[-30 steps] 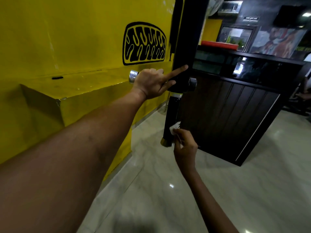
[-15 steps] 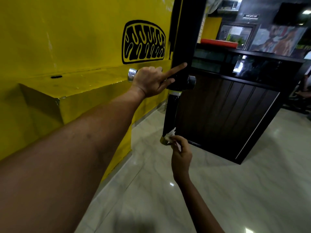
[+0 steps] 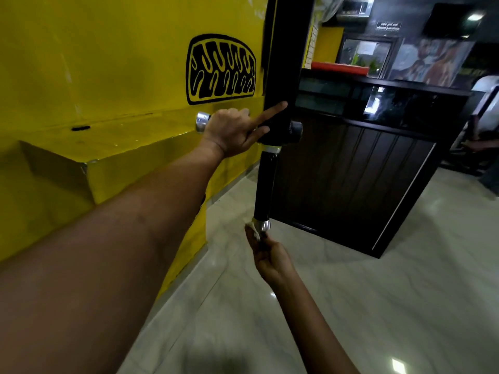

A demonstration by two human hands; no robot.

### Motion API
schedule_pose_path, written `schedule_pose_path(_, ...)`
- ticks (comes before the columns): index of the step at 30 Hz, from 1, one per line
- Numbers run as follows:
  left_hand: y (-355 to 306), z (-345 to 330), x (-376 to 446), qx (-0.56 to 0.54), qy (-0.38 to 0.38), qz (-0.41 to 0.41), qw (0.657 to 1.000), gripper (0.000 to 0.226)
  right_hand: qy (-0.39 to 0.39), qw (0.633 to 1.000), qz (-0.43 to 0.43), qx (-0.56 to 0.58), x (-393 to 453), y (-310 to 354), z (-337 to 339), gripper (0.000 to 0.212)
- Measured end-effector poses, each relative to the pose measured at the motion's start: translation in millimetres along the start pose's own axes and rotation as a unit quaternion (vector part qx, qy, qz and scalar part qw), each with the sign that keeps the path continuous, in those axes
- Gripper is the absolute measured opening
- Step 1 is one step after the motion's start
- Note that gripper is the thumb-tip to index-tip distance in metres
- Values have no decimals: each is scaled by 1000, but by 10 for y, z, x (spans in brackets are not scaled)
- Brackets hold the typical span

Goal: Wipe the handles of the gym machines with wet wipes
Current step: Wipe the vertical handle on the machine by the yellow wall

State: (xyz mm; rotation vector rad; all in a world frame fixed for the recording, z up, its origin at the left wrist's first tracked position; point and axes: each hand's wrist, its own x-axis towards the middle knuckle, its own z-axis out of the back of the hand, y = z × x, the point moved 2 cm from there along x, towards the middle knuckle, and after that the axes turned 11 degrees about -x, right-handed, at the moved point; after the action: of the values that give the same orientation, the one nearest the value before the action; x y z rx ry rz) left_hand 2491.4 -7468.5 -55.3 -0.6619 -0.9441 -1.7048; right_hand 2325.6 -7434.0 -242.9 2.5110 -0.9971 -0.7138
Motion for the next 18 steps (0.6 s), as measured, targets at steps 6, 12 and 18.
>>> schedule_pose_path(6, -6, -8, 0, 0, -3, 6, 1000, 50, -37, 999, 1, -38, -63, 114, 82, 21)
schedule_pose_path(12, -8, -5, -4, -10, 1, 11, 1000, 51, -37, 997, -2, -61, -48, 120, 40, 22)
schedule_pose_path(18, -16, -3, 8, -5, 1, 8, 1000, 51, -90, 909, 226, -338, -147, 224, 135, 36)
